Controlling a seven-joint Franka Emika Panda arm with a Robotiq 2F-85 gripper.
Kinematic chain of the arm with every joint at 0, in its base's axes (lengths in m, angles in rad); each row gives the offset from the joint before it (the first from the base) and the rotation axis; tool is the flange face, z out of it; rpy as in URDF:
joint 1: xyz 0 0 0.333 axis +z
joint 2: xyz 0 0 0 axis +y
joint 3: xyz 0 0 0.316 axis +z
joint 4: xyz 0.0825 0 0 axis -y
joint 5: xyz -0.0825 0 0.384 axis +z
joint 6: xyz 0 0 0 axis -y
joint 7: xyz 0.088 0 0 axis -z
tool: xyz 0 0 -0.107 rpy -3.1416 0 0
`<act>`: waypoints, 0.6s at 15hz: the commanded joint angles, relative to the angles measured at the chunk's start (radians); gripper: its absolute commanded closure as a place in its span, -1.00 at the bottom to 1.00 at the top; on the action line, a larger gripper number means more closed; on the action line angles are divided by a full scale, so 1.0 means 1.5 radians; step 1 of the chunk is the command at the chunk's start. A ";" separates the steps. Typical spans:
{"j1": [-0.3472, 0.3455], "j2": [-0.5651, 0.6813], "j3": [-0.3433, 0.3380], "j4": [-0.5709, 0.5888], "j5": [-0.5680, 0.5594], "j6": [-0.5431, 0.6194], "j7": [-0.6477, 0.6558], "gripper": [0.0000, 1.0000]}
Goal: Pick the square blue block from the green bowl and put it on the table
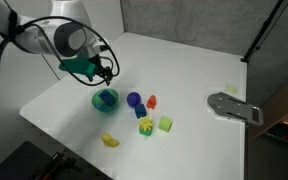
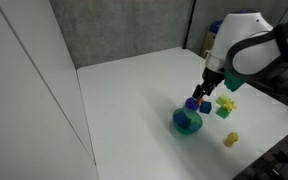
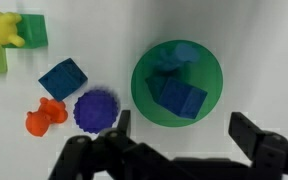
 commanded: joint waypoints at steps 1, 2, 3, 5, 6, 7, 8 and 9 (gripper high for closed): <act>0.035 0.072 -0.018 0.067 -0.050 -0.011 0.062 -1.00; 0.045 0.088 -0.023 0.078 -0.061 -0.012 0.077 -1.00; 0.056 0.102 -0.030 0.089 -0.073 -0.015 0.094 -1.00; 0.076 0.130 -0.043 0.112 -0.089 -0.021 0.121 -1.00; 0.085 0.142 -0.049 0.123 -0.094 -0.022 0.135 -1.00; 0.095 0.155 -0.056 0.133 -0.099 -0.022 0.148 -1.00; 0.103 0.168 -0.061 0.141 -0.101 -0.021 0.160 -1.00; 0.109 0.180 -0.066 0.151 -0.101 -0.020 0.171 -1.00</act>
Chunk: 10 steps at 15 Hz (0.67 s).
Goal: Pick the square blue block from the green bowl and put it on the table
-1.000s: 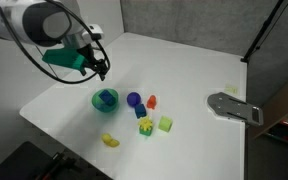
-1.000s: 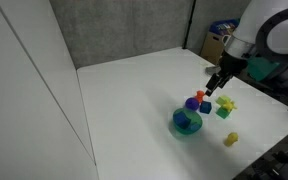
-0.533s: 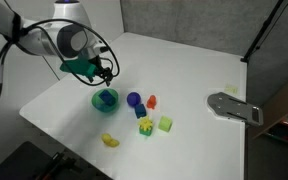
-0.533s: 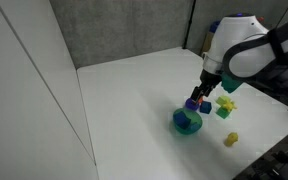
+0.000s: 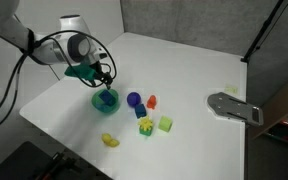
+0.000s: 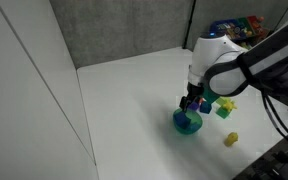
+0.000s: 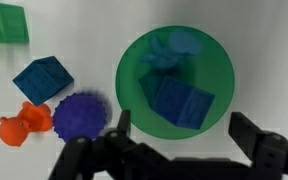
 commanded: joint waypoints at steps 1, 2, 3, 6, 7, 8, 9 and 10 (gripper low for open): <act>0.030 0.050 -0.024 0.053 -0.013 -0.017 0.055 -1.00; 0.031 0.060 -0.024 0.058 -0.003 -0.016 0.063 -1.00; 0.035 0.068 -0.026 0.061 0.001 -0.011 0.072 -1.00; 0.034 0.093 -0.024 0.074 0.019 -0.008 0.096 -1.00; 0.034 0.100 -0.023 0.079 0.025 -0.007 0.102 -1.00; 0.033 0.107 -0.021 0.082 0.035 -0.005 0.107 -1.00; 0.035 0.113 -0.023 0.085 0.041 -0.001 0.118 -1.00; 0.035 0.117 -0.023 0.087 0.052 0.000 0.125 -1.00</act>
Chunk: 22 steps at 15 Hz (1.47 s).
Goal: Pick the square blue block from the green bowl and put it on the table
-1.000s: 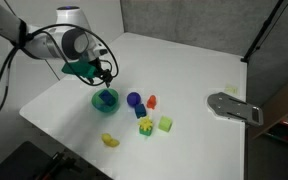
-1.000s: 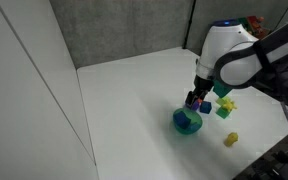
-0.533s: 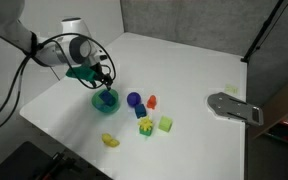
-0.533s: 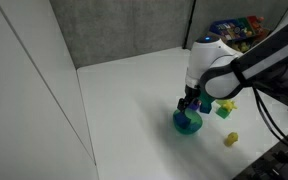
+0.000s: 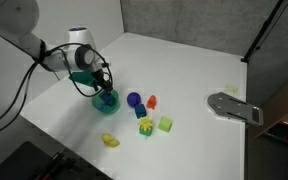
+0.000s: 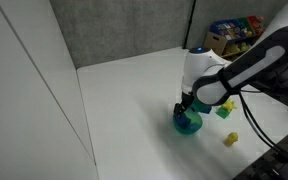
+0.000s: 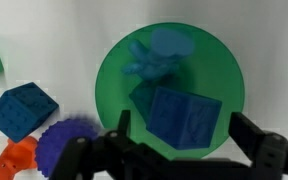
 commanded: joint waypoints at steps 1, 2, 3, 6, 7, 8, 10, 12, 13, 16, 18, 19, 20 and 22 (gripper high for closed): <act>0.008 0.025 -0.006 0.025 0.034 0.003 0.035 -1.00; 0.008 0.029 -0.005 0.027 0.042 0.005 0.038 -1.00; 0.006 0.033 -0.004 0.030 0.051 0.009 0.043 -1.00; 0.006 0.040 -0.006 0.035 0.072 0.024 0.048 -1.00; 0.007 0.042 -0.009 0.038 0.075 0.029 0.049 -1.00; 0.008 0.046 -0.010 0.043 0.078 0.031 0.049 -1.00; 0.010 0.053 -0.015 0.051 0.081 0.035 0.052 -1.00; 0.012 0.057 -0.018 0.056 0.081 0.034 0.057 -0.81; 0.012 0.058 -0.019 0.058 0.081 0.033 0.061 -0.45; 0.019 0.054 -0.023 0.055 0.076 0.033 0.066 -0.04; 0.021 0.051 -0.024 0.055 0.076 0.030 0.069 0.28; 0.023 0.049 -0.024 0.056 0.077 0.026 0.069 0.42; 0.022 0.048 -0.022 0.057 0.079 0.022 0.068 0.58; 0.025 0.044 -0.022 0.057 0.078 0.019 0.068 0.77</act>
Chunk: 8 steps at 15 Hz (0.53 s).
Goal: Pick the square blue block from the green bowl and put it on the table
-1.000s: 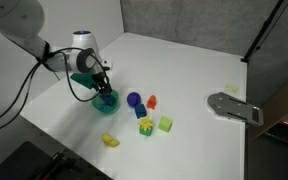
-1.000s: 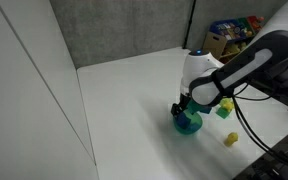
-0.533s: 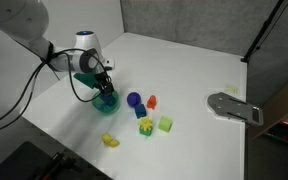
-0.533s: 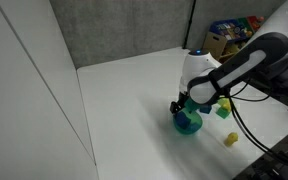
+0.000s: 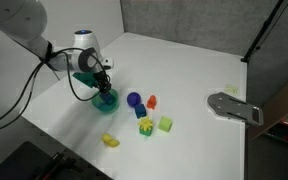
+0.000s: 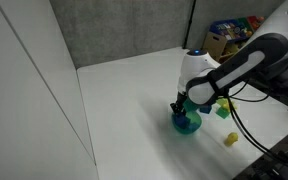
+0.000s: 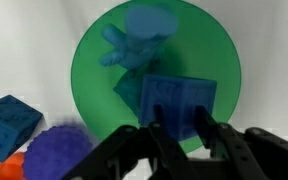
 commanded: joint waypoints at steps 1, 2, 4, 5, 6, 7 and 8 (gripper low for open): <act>0.011 -0.009 -0.007 0.009 0.009 -0.016 0.011 0.78; 0.011 -0.012 -0.007 0.008 0.009 -0.017 0.012 0.90; 0.006 -0.026 -0.004 0.005 0.013 -0.021 0.008 0.99; 0.005 -0.033 -0.004 0.003 0.015 -0.022 0.009 0.95; 0.004 -0.043 -0.005 0.001 0.017 -0.023 0.009 0.95; 0.003 -0.050 -0.006 -0.001 0.019 -0.024 0.009 0.93; 0.003 -0.058 -0.008 -0.002 0.020 -0.023 0.010 0.93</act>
